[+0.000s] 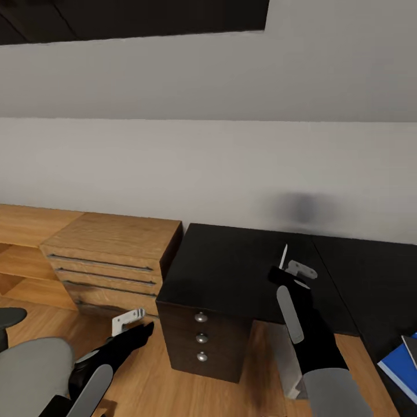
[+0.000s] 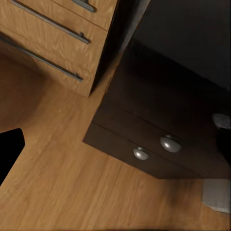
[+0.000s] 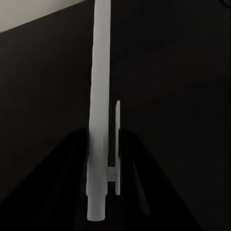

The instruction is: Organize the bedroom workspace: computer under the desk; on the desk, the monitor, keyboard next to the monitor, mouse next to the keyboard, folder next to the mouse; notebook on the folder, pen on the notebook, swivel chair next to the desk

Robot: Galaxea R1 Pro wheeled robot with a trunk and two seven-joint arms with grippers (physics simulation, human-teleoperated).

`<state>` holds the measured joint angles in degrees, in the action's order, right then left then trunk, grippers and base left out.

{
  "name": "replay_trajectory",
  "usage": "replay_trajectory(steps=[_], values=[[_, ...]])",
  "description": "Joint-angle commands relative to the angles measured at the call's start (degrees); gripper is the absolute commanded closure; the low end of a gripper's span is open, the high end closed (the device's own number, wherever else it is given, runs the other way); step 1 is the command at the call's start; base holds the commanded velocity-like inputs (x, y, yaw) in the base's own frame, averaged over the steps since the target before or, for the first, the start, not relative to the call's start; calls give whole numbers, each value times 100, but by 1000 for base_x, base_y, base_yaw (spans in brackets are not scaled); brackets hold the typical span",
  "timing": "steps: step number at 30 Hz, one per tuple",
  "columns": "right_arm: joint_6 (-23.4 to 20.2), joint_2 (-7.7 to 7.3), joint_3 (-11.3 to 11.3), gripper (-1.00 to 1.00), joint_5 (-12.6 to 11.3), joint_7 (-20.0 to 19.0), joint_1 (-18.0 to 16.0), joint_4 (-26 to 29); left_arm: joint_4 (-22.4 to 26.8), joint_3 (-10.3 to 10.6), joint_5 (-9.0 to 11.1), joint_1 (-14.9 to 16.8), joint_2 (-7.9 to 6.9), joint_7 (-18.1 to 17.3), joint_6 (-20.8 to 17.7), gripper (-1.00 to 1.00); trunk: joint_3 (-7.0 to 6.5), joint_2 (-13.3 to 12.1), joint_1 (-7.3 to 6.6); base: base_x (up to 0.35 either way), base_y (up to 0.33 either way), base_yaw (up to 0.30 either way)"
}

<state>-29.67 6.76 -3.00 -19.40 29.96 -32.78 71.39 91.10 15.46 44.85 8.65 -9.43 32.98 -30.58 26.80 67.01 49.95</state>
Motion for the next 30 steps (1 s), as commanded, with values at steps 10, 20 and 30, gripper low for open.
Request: replay_trajectory(steps=[10,20,30], values=[[20,-116,-297,100,-57,12,-7,-18,62,33,59,0,-6,59,-1,-100,-41,4,0,0,0,-262],[46,-181,-401,100,-64,2,-4,-35,65,28,59,-3,-15,59,-1,-100,-89,4,0,0,0,-262],[49,-184,-419,100,-64,0,-2,-43,66,21,59,-1,-21,59,-9,-100,-137,4,0,-1,-8,-262]])
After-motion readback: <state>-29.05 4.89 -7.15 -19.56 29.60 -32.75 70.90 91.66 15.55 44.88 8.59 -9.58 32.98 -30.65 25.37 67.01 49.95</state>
